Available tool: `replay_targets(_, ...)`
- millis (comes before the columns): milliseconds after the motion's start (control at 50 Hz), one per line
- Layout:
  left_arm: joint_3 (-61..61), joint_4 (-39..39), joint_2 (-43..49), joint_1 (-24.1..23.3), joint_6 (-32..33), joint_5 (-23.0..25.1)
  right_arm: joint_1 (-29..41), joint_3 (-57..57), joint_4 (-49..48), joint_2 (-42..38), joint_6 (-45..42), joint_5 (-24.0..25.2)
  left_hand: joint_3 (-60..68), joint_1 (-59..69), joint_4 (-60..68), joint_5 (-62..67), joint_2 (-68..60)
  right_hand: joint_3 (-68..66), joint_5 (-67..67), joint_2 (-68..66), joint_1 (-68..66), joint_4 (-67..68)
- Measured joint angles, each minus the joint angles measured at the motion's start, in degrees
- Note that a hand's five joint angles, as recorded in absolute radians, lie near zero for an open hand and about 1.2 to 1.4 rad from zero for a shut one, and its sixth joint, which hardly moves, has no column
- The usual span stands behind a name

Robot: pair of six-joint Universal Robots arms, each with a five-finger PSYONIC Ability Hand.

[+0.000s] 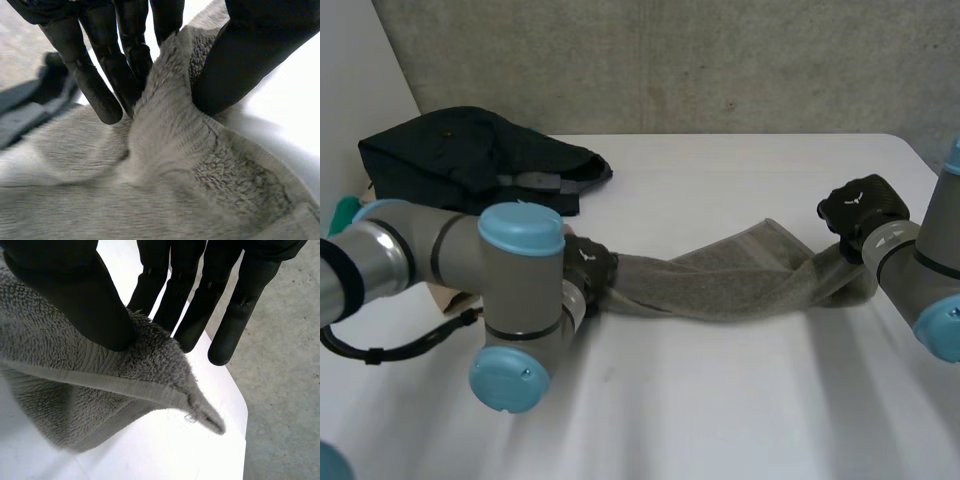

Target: Fold the laundry.

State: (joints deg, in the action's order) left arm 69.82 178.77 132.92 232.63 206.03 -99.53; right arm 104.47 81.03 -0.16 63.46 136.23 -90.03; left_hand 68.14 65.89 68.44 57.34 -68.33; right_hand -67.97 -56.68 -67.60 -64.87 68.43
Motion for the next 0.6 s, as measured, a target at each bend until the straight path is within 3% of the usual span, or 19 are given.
replay_targets(140, 3.33, -4.09, -10.18, 0.11, 4.50, -3.12, 0.04, 3.17, 5.12, 4.40, -4.91, 0.25, 0.01, 0.00, 0.17, 0.00, -0.02, 0.00, 0.00, 0.00, 0.00, 0.00)
replay_targets(240, 5.87, -12.56, -16.49, 1.40, 9.45, -0.99, 0.10, 5.66, 13.18, 8.08, -13.51, 0.52, 0.01, 0.00, 0.18, 0.00, -0.02, 0.00, 0.00, 0.00, 0.00, 0.00)
replay_targets(340, 4.44, -19.00, -16.96, 3.91, 13.79, 2.46, 1.24, 5.70, 15.82, 8.70, -17.60, 1.30, 0.01, 0.00, 0.20, 0.00, -0.06, 0.00, 0.00, 0.00, 0.00, 0.00)
replay_targets(480, -8.91, -18.35, -11.03, 8.13, 15.78, 5.43, 2.87, -3.84, 7.38, 2.59, -10.95, 0.52, 0.02, 0.00, 0.21, 0.00, -0.18, 0.00, 0.00, 0.00, 0.00, 0.00)
replay_targets(600, -25.75, -9.45, -9.71, 11.21, 10.27, 8.68, 2.78, -18.93, -5.10, -2.22, 1.41, -4.31, 0.04, 0.00, 0.23, 0.00, -0.21, -0.15, 0.00, 0.00, 0.00, 0.00)
